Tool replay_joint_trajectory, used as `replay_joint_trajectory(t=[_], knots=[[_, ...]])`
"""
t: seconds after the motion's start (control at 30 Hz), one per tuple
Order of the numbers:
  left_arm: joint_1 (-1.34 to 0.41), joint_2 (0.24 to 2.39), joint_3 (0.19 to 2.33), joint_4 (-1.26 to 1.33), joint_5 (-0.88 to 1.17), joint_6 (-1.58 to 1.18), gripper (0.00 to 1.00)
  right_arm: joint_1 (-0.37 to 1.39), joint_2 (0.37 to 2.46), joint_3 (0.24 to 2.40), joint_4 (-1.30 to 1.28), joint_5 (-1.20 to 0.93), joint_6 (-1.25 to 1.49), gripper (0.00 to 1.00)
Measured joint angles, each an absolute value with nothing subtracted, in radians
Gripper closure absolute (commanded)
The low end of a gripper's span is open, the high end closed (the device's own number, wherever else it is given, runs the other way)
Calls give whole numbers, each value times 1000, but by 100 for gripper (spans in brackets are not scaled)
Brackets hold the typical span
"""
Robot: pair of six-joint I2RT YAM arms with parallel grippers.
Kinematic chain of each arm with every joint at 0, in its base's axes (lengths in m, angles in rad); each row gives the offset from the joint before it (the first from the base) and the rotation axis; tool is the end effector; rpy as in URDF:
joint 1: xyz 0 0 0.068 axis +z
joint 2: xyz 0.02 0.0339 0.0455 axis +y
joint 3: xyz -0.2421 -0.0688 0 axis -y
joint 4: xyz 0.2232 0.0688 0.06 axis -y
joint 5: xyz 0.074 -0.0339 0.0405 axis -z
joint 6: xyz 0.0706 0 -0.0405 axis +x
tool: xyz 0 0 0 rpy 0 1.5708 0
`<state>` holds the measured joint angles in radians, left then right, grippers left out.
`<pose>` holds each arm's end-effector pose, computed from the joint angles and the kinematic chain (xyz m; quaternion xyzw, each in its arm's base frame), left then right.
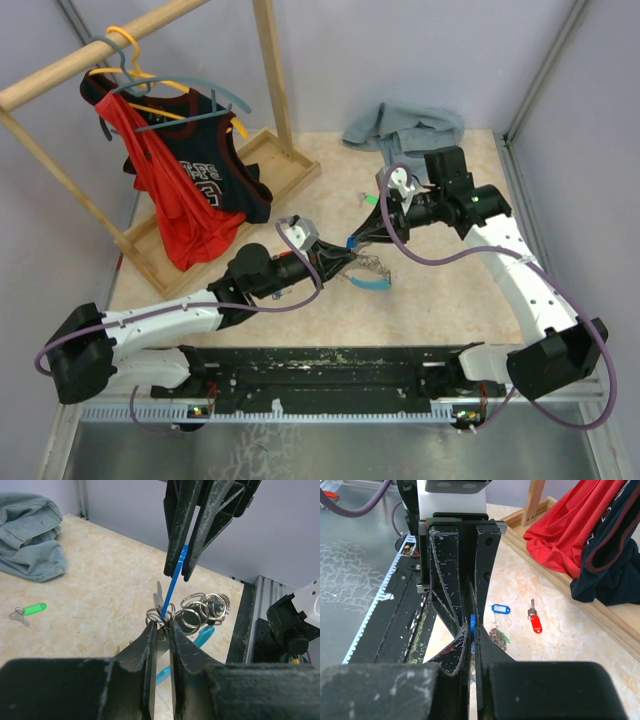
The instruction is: Remove the keys from the keyring
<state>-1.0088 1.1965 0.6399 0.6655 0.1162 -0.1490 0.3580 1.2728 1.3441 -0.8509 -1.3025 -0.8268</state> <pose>0.1508 -0.2548 0.2875 0.3171 0.5878 -0.4391 0.6010 0.1946 0.1455 0.3555 -0.6036 0.4784 0.4729 0.4280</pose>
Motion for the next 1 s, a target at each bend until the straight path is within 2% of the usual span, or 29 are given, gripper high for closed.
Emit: replay_joint_trajectory(t=[0.13, 0.5, 1.0], knots=[[-1011, 1197, 640, 659, 111, -133, 100, 359, 1273, 1340, -846, -1298, -826, 100], [-1014, 1172, 622, 653, 104, -56, 100, 359, 1273, 1340, -830, -1279, -790, 100], [-1014, 1132, 588, 635, 119, 43, 100, 357, 1273, 1340, -789, -1146, -707, 100]])
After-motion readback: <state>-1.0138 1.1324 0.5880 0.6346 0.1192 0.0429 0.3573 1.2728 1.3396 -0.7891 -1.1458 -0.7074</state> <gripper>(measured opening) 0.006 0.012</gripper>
